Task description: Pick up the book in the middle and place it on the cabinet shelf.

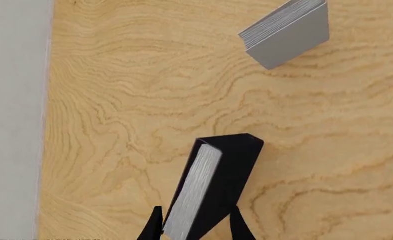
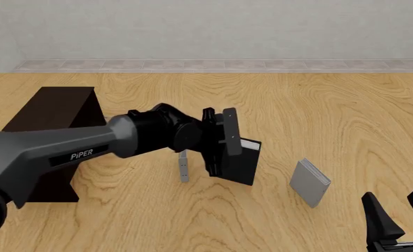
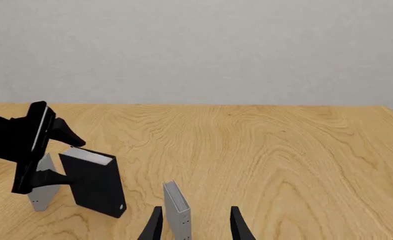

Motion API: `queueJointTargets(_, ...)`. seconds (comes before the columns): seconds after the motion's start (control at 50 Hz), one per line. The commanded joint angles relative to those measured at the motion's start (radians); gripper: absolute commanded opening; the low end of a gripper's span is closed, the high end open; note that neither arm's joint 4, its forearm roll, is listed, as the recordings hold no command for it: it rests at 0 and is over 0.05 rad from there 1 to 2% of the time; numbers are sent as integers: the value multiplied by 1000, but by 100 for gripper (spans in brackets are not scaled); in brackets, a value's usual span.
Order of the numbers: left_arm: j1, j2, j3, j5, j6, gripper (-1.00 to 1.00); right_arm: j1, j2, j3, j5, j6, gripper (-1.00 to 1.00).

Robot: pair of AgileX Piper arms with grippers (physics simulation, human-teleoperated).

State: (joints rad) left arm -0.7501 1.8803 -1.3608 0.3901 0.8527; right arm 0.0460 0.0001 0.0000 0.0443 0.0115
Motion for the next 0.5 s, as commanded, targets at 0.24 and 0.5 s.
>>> queueJointTargets(0.24, -12, 43, -17, 51, -34, 100, -5, 0, 0, -1, 11, 100)
queueJointTargets(0.5, -26, 32, -26, 73, -61, -100, -7, 0, 0, 0, 14, 100)
